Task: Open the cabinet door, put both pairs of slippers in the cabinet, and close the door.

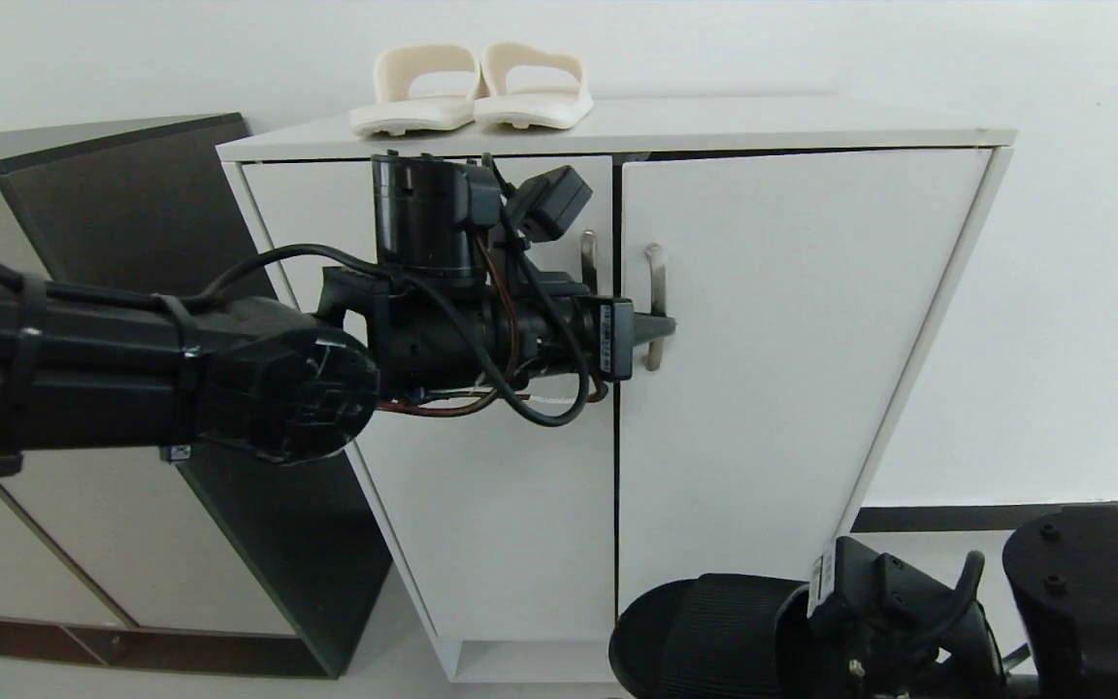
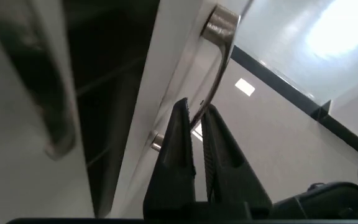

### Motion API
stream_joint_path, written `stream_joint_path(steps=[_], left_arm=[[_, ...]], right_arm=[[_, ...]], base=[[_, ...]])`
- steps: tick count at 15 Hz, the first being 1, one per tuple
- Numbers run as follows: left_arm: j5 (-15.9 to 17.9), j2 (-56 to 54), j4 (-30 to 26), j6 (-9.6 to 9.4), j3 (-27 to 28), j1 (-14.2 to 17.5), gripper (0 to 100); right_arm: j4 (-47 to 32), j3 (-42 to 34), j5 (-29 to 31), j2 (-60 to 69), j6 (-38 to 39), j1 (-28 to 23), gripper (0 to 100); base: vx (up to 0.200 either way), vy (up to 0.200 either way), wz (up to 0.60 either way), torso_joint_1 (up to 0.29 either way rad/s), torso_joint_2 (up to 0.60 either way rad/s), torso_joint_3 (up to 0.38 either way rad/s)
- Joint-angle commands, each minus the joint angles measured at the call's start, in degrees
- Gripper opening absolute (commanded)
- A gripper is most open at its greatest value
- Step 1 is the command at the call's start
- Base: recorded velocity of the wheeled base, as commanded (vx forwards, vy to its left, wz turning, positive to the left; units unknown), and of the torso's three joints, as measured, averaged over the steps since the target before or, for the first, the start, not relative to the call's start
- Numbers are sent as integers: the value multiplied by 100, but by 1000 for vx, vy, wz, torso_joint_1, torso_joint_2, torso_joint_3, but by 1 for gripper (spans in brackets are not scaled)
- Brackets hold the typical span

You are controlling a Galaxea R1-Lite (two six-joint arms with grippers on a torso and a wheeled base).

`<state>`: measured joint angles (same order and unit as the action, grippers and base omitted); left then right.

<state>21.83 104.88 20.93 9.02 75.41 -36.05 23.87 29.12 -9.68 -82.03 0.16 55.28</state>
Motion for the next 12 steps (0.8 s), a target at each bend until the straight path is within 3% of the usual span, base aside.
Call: stream_joint_path(steps=[1,5,8,12], left_arm=[[14,-530,51,12,-352,-218,0],[5,-811,60,12,-571,-359,0],[-12,-1233,113,12,-1037,-342,0],[-12,-1505,324,38,-1345,1,0]], right_arm=[[4,-82,-52,38,19,167,0],[-40,-109,-236,161,28,255,0],[-75,-170,-236,223,19,264,0],[-146,-170,-219,117,19,343,0]], base=[[0,0,0,0,0,0],[0,0,0,0,0,0],[0,0,0,0,0,0],[0,0,0,0,0,0]])
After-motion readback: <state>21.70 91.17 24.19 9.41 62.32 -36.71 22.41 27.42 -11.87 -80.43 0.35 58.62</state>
